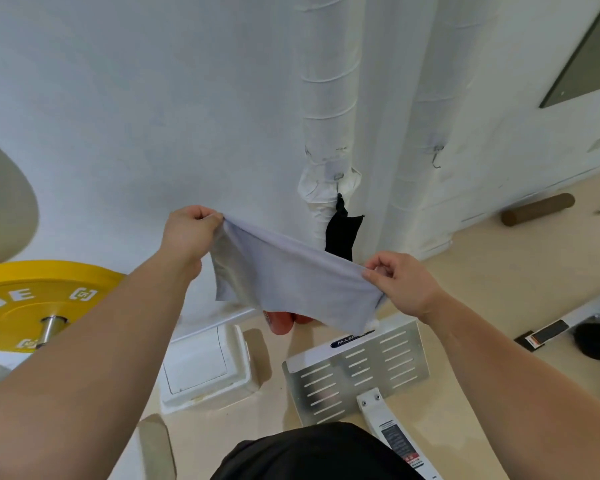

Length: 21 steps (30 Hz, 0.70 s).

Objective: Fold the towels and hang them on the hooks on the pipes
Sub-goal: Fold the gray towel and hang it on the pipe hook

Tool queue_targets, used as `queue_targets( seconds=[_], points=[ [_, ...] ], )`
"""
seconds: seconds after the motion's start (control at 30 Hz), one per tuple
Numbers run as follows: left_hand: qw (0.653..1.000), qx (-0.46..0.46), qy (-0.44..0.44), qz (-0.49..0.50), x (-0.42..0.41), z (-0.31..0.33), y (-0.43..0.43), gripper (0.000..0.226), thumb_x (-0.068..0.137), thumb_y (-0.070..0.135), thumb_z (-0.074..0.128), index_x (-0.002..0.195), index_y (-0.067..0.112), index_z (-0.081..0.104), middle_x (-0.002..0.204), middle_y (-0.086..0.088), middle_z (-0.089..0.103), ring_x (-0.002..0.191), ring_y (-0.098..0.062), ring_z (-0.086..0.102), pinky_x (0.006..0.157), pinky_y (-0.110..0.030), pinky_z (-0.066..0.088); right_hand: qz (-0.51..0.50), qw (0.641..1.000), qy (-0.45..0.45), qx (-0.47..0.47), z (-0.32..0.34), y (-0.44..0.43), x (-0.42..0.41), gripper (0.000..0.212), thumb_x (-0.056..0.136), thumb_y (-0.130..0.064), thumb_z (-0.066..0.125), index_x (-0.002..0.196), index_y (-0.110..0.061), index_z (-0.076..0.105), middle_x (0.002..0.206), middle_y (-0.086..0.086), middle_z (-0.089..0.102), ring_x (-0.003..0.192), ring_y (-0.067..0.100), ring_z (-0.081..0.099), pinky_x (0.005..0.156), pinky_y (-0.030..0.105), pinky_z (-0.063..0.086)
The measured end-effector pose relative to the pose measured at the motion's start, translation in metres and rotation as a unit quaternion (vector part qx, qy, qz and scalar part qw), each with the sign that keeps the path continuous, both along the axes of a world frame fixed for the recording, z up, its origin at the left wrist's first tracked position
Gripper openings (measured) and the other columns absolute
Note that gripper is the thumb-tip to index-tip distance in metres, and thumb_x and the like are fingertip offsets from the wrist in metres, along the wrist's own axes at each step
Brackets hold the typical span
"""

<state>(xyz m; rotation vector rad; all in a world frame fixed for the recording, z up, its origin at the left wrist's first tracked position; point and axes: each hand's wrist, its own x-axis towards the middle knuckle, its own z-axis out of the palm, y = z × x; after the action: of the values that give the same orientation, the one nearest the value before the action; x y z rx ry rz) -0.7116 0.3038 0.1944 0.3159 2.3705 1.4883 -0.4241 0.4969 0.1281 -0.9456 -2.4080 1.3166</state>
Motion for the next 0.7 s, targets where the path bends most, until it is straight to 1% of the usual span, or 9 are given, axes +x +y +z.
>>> queue_targets(
  seconds=[0.07,0.17,0.3,0.4,0.47,0.5,0.6,0.67,0.7],
  points=[
    [1.000,-0.008,-0.013,-0.017,0.001,-0.005,-0.001,0.017,0.095,0.016,0.063,0.079,0.012,0.068,0.078,-0.010,0.060,0.076,-0.023,0.052,0.071,-0.035,0.045,-0.016,0.999,0.010,0.036,0.002,0.003,-0.001,0.017,0.094,-0.022,0.068,0.078,-0.026,0.063,0.056,-0.004,0.042,0.053,0.010,0.037,0.058,0.027,0.035],
    [0.998,-0.033,0.016,-0.053,0.020,-0.006,0.002,0.020,0.097,0.015,0.056,0.078,0.016,0.063,0.075,-0.002,0.056,0.073,-0.020,0.047,0.063,-0.029,0.038,-0.029,0.997,0.047,0.057,0.009,0.002,-0.010,0.012,0.093,-0.025,0.069,0.081,-0.025,0.065,0.055,-0.009,0.038,0.054,0.009,0.038,0.059,0.030,0.037],
    [0.980,-0.059,0.074,-0.173,0.067,0.001,0.013,0.012,0.098,0.016,0.051,0.091,0.019,0.061,0.081,0.002,0.056,0.072,-0.014,0.047,0.060,-0.028,0.038,-0.017,0.993,0.085,0.078,0.023,-0.009,-0.028,0.010,0.089,-0.029,0.073,0.080,-0.025,0.069,0.056,-0.014,0.048,0.057,0.006,0.045,0.058,0.019,0.036],
    [0.949,-0.054,0.091,-0.298,0.104,0.006,0.023,0.015,0.101,0.017,0.052,0.111,0.024,0.060,0.074,-0.002,0.056,0.065,-0.013,0.048,0.059,-0.020,0.042,0.019,0.990,0.112,0.083,0.030,-0.020,-0.039,0.007,0.087,-0.029,0.074,0.083,-0.024,0.074,0.062,-0.011,0.059,0.063,0.010,0.054,0.065,0.031,0.045],
    [0.921,-0.069,0.120,-0.365,0.117,0.004,0.030,0.019,0.102,0.019,0.054,0.117,0.027,0.062,0.074,-0.005,0.060,0.068,-0.015,0.054,0.067,-0.024,0.045,0.032,0.988,0.130,0.074,0.035,-0.026,-0.044,0.007,0.086,-0.033,0.073,0.084,-0.026,0.075,0.070,0.001,0.067,0.071,0.021,0.061,0.068,0.038,0.049],
    [0.911,-0.081,0.132,-0.383,0.120,0.002,0.034,0.016,0.102,0.021,0.055,0.113,0.029,0.064,0.077,-0.004,0.063,0.071,-0.015,0.057,0.069,-0.027,0.045,0.032,0.987,0.140,0.067,0.038,-0.028,-0.044,0.007,0.087,-0.032,0.074,0.084,-0.026,0.076,0.071,0.004,0.067,0.071,0.023,0.061,0.069,0.039,0.048],
    [0.909,-0.090,0.153,-0.377,0.119,-0.001,0.042,0.017,0.101,0.027,0.059,0.085,0.028,0.065,0.071,-0.003,0.062,0.062,-0.009,0.051,0.061,-0.025,0.040,0.020,0.984,0.169,0.044,0.042,-0.025,-0.039,0.005,0.088,-0.022,0.075,0.084,-0.019,0.077,0.064,-0.013,0.062,0.066,0.011,0.055,0.066,0.027,0.044],
    [0.919,-0.083,0.163,-0.349,0.118,0.001,0.046,0.018,0.100,0.027,0.061,0.084,0.020,0.067,0.073,-0.006,0.065,0.063,-0.008,0.051,0.061,-0.023,0.041,0.001,0.985,0.169,0.022,0.041,-0.021,-0.033,0.005,0.088,-0.019,0.075,0.084,-0.016,0.077,0.062,-0.013,0.056,0.063,0.007,0.048,0.063,0.024,0.040],
    [0.927,-0.074,0.162,-0.331,0.117,0.003,0.048,0.018,0.099,0.026,0.062,0.085,0.017,0.068,0.074,-0.006,0.066,0.064,-0.009,0.052,0.062,-0.022,0.041,-0.009,0.986,0.165,0.005,0.038,-0.019,-0.028,0.005,0.088,-0.018,0.076,0.084,-0.016,0.077,0.063,-0.006,0.055,0.062,0.007,0.046,0.063,0.024,0.038]
  ],
)
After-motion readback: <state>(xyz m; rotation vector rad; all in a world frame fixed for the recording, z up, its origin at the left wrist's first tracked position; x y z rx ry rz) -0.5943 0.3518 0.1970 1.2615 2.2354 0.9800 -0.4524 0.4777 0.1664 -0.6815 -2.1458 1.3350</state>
